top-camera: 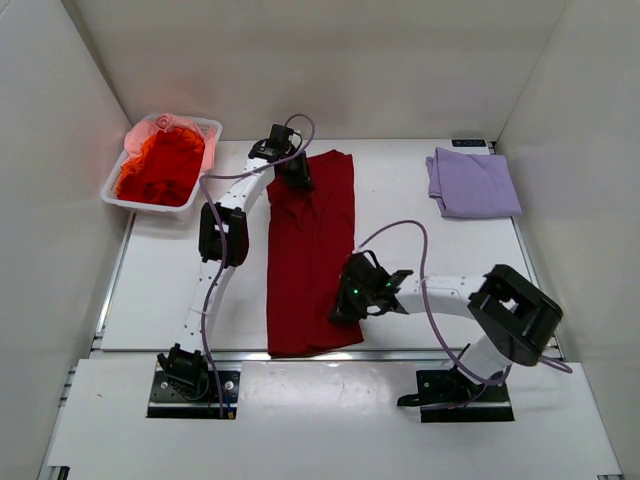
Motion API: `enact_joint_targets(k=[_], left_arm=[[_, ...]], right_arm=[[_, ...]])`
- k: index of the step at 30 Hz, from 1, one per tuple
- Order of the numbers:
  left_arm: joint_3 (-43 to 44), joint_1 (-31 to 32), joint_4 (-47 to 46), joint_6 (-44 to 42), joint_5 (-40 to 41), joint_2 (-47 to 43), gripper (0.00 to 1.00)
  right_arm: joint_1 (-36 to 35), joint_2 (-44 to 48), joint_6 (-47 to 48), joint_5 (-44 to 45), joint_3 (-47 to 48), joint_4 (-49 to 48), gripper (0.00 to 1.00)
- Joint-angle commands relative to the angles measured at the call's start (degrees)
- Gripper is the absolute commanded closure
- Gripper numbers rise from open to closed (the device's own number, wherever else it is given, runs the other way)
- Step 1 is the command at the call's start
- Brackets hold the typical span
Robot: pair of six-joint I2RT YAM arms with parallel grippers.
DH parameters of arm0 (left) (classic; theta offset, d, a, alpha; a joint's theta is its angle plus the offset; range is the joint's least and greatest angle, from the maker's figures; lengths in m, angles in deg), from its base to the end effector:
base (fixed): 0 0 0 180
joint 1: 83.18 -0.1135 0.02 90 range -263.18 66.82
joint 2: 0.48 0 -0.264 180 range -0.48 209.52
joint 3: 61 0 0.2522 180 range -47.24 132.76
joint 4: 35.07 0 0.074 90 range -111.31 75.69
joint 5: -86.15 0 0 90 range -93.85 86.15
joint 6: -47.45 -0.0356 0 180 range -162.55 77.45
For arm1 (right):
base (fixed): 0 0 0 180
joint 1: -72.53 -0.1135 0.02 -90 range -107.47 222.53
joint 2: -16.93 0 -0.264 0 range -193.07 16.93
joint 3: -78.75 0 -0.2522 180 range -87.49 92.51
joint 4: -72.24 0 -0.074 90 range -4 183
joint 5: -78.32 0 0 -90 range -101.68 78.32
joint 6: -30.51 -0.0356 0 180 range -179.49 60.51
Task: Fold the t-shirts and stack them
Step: Rotate the tshirt 90 degrees
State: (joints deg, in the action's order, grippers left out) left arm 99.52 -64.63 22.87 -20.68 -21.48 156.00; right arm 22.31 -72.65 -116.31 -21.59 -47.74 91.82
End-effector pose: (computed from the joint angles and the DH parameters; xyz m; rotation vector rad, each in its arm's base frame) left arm 0.5438 -0.1939 0.1494 0.0555 2.5781 -0.6647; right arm 0.1767 0.2218 0.1390 0.0863 2.7994 0.8401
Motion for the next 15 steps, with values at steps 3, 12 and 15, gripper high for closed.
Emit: enact_joint_targets(k=[3,12,15], left_arm=[[2.8,-1.6,-5.2,3.8,-0.9,0.1,0.75],[0.3,-1.4,-10.5,5.6,-7.1,-13.1,0.39],[-12.0,-0.4,-6.8,2.2,-7.5,-25.9,0.36]], right_arm=[[1.1,8.8,-8.8,4.3,-10.4,7.9,1.00],[-0.2,13.8,5.7,6.0,-6.3,0.8,0.72],[0.7,17.7,12.2,9.1,-4.4,1.7,0.52]])
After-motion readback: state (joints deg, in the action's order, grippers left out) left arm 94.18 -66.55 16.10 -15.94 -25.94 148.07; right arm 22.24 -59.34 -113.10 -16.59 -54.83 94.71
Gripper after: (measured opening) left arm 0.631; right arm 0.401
